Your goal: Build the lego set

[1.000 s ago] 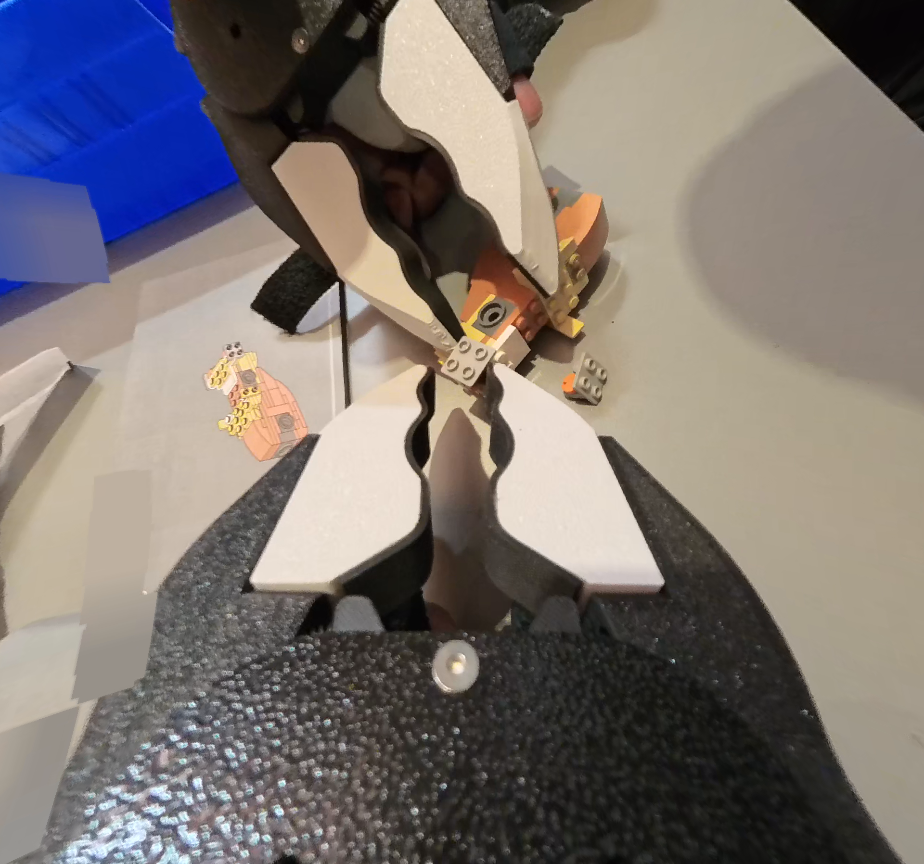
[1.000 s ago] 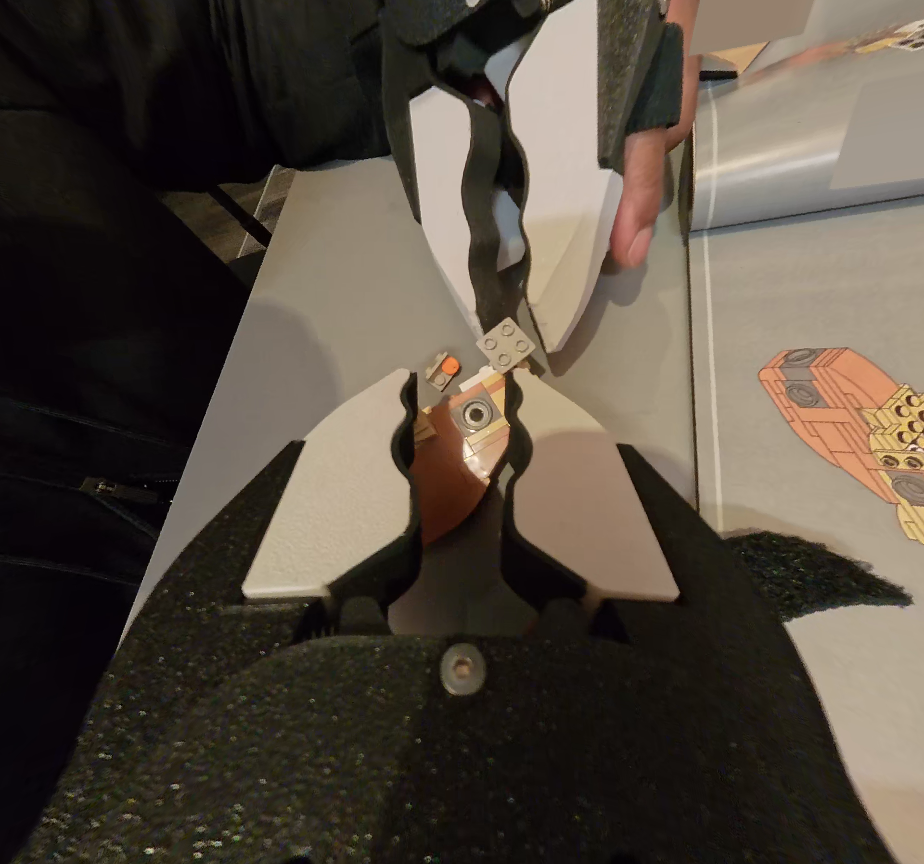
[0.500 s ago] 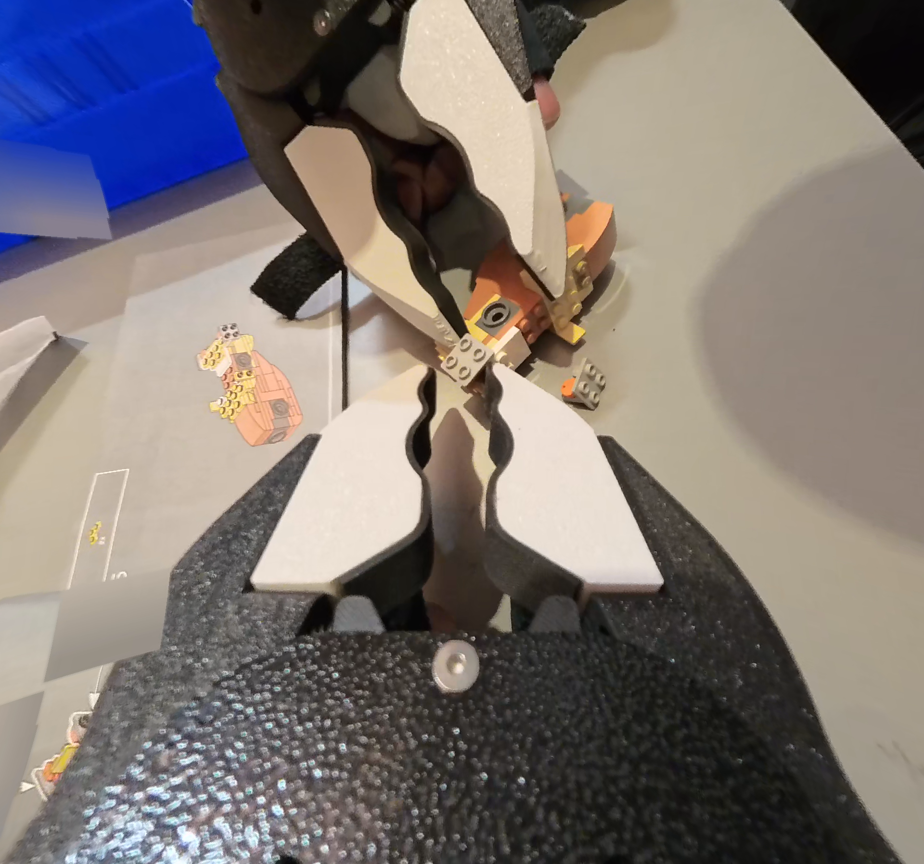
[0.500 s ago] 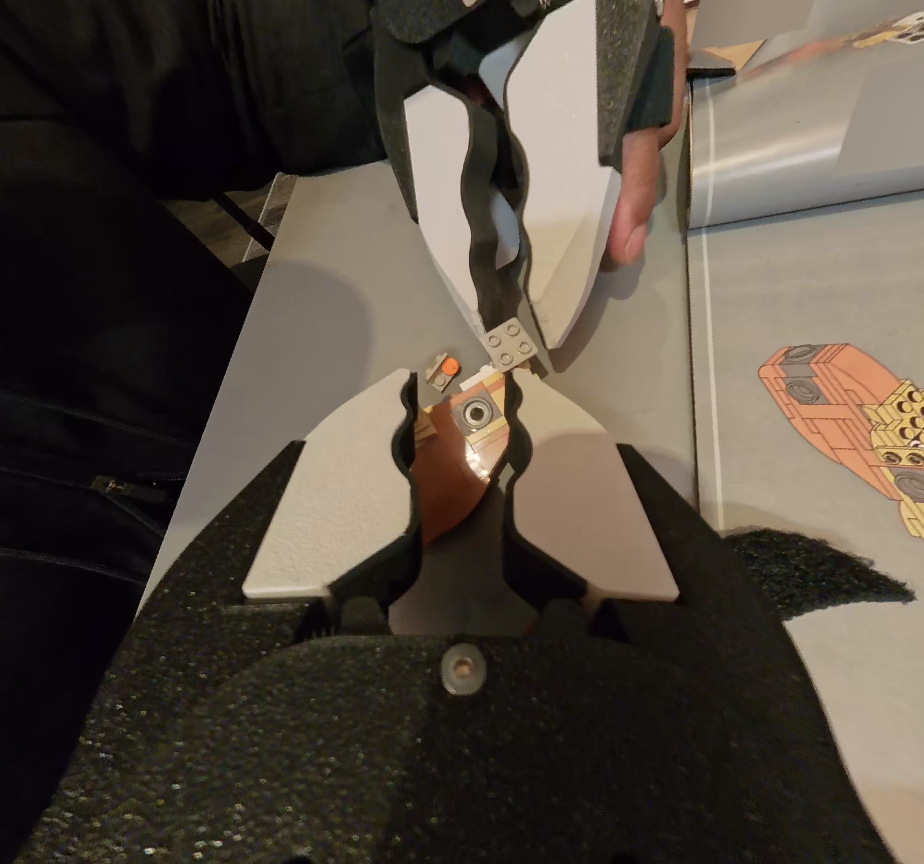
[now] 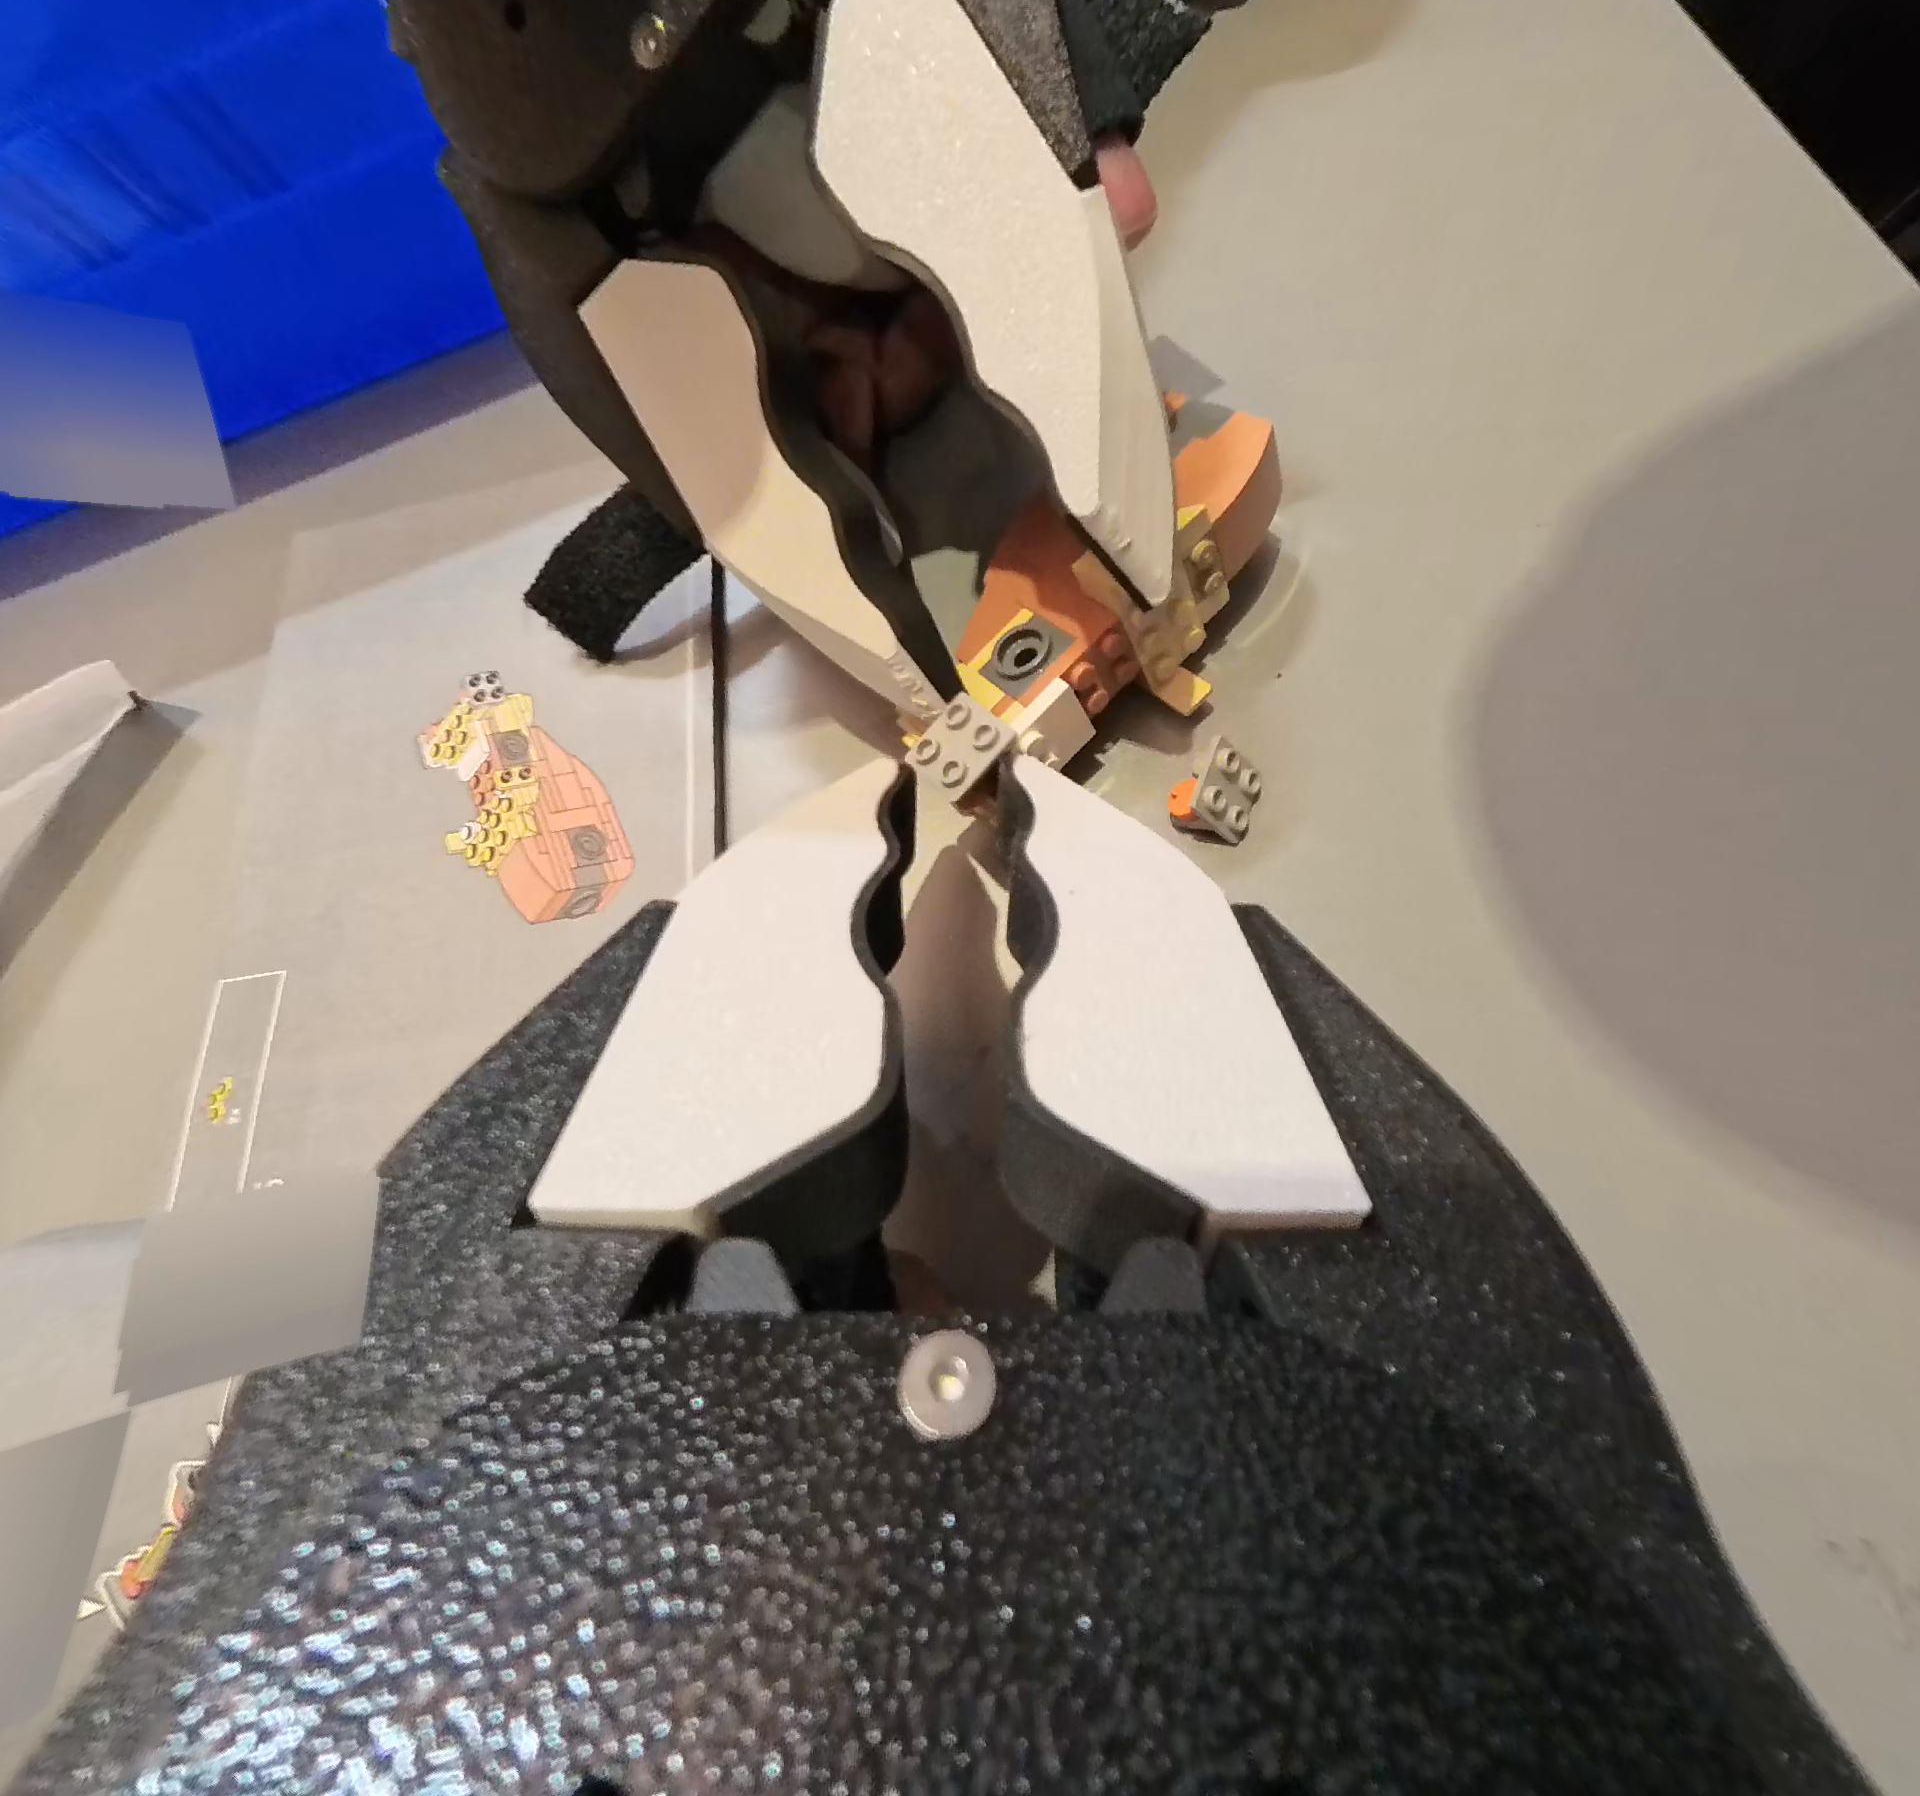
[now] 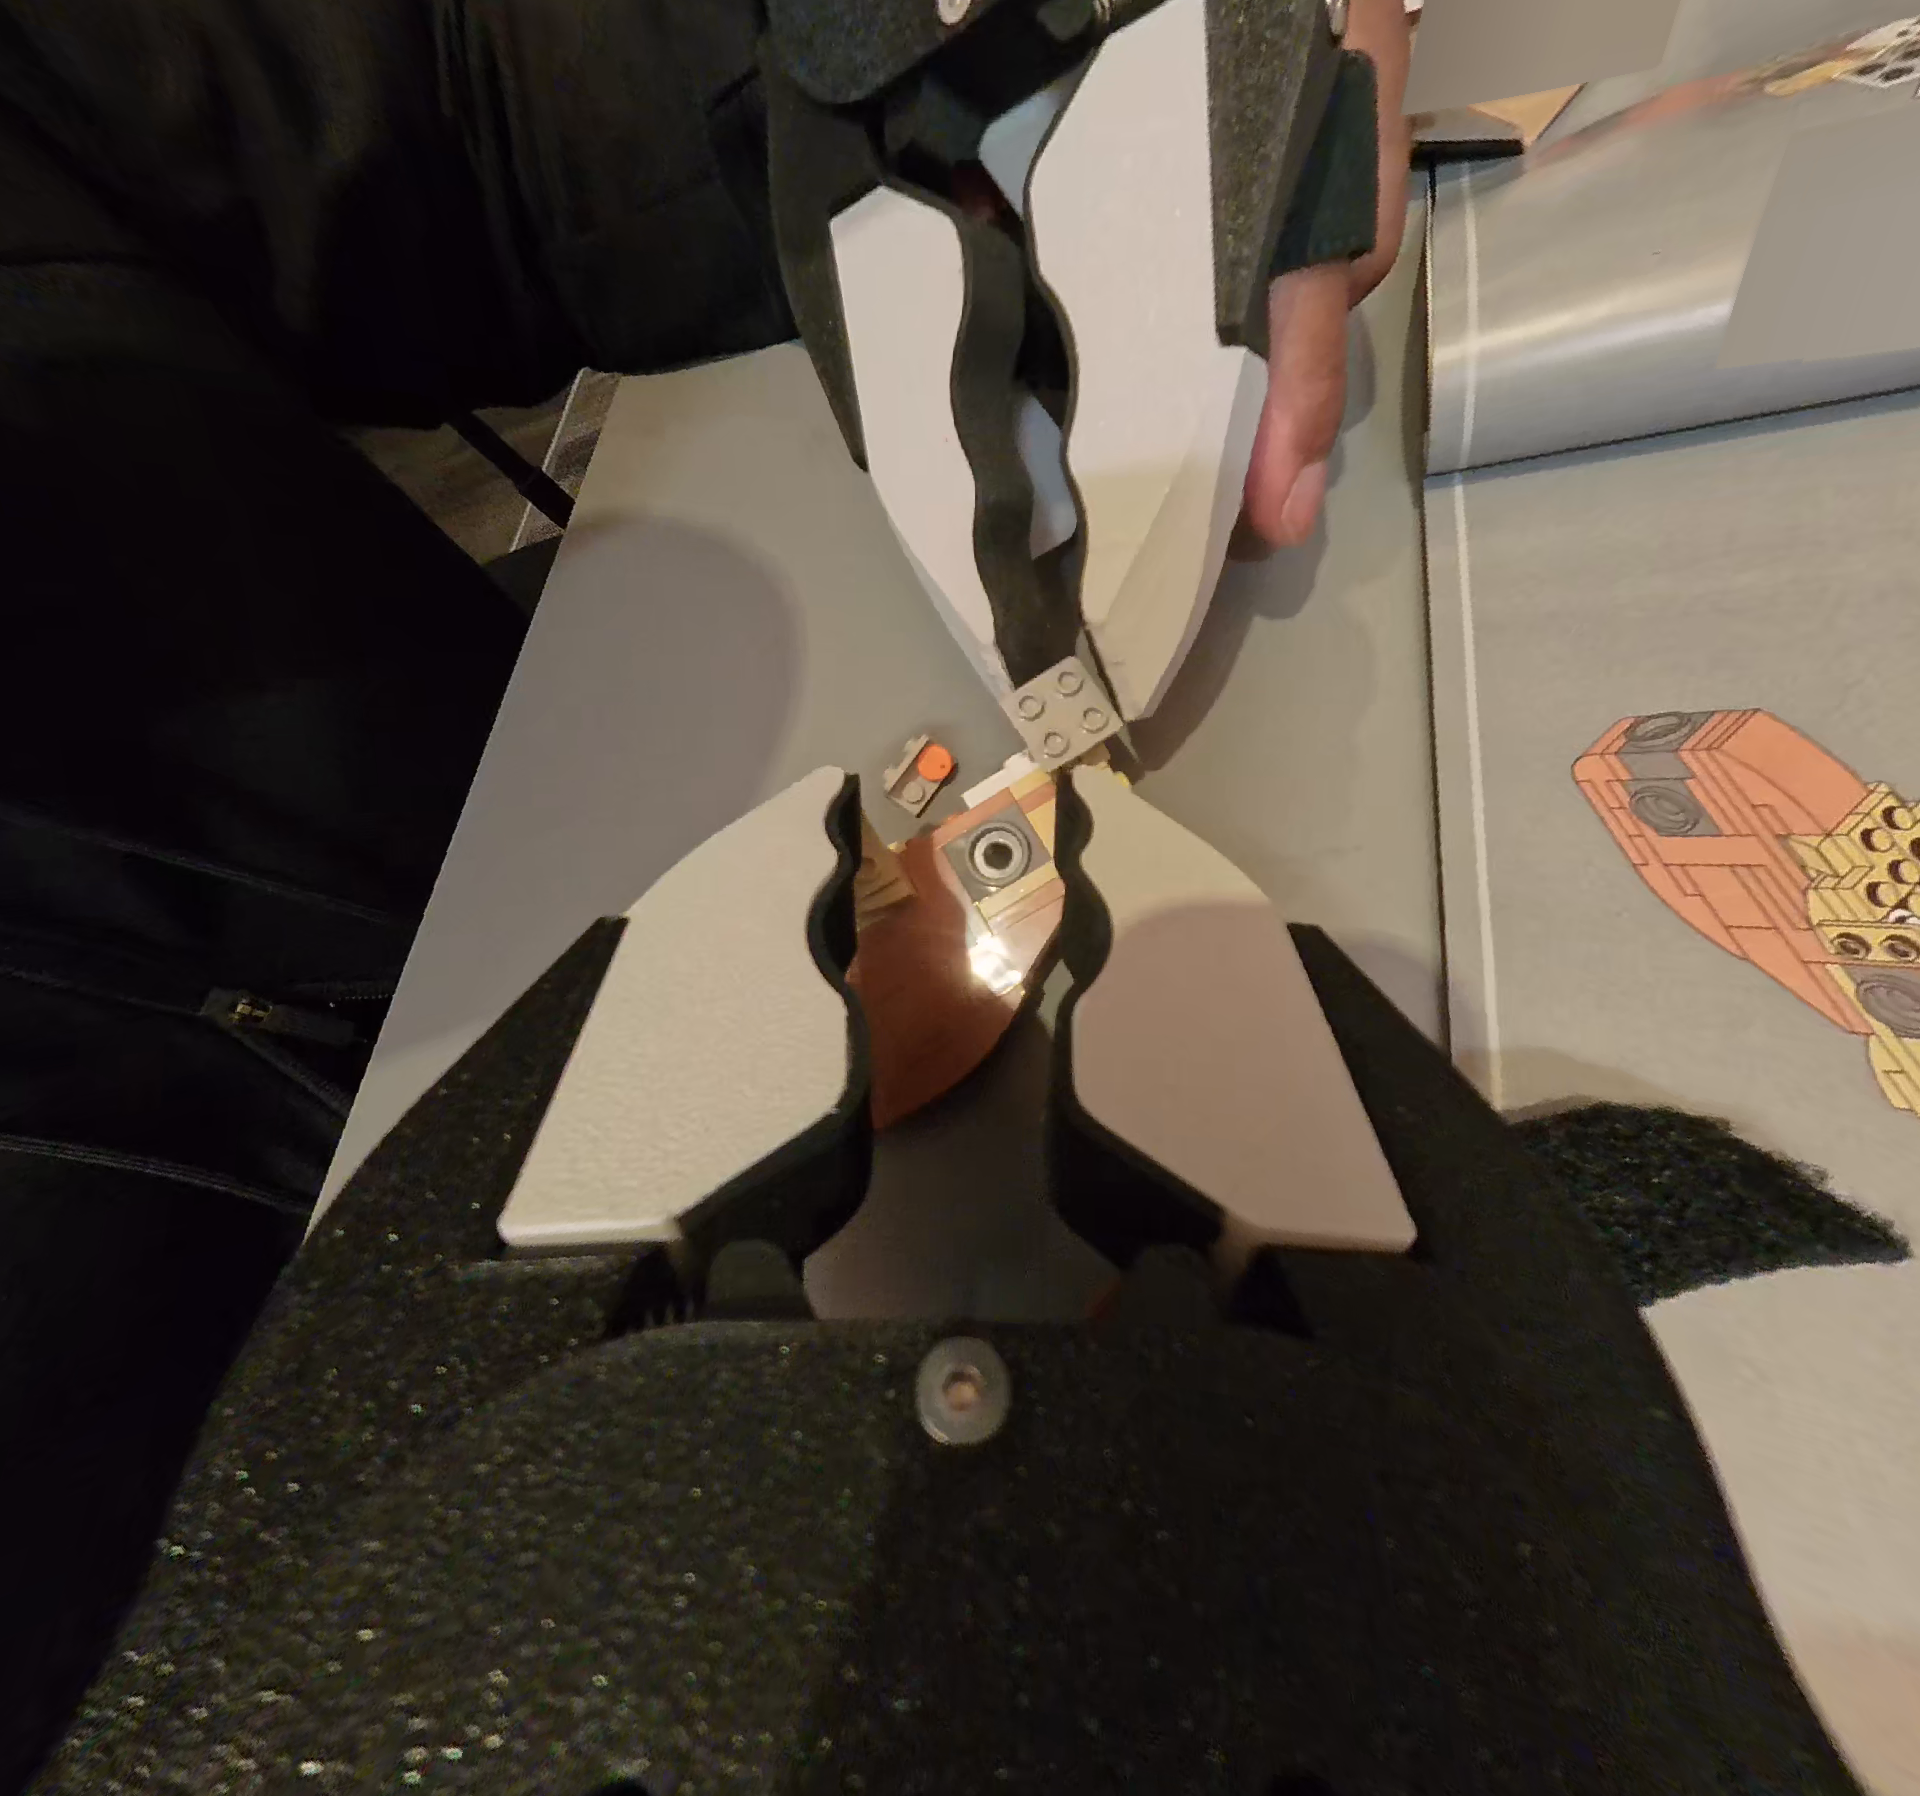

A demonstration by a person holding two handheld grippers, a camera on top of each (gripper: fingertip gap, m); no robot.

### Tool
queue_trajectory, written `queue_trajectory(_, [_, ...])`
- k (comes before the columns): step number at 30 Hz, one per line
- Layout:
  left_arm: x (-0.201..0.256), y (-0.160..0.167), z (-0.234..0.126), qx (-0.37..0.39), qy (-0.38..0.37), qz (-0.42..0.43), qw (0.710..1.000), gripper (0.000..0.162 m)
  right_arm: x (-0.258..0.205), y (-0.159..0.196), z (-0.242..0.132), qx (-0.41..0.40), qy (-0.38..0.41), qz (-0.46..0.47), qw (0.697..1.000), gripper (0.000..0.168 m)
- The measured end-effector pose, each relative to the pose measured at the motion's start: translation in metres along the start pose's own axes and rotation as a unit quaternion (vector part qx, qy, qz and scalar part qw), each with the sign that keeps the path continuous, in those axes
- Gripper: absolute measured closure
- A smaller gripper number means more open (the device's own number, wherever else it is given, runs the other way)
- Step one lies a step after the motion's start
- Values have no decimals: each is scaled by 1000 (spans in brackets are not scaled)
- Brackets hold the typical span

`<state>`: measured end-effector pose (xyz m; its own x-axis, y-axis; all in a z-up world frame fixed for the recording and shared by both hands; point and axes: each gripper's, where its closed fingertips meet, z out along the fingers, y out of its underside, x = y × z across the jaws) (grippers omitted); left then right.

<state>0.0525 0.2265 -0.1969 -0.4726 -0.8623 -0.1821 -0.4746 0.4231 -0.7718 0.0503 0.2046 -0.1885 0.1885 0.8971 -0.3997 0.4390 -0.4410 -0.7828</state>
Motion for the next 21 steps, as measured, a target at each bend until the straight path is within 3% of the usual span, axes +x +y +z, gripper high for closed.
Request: queue_trajectory(21, [2,6,-2,-21,-1,-14,1000,137,0,0,0,0,-3,2,1000,132])
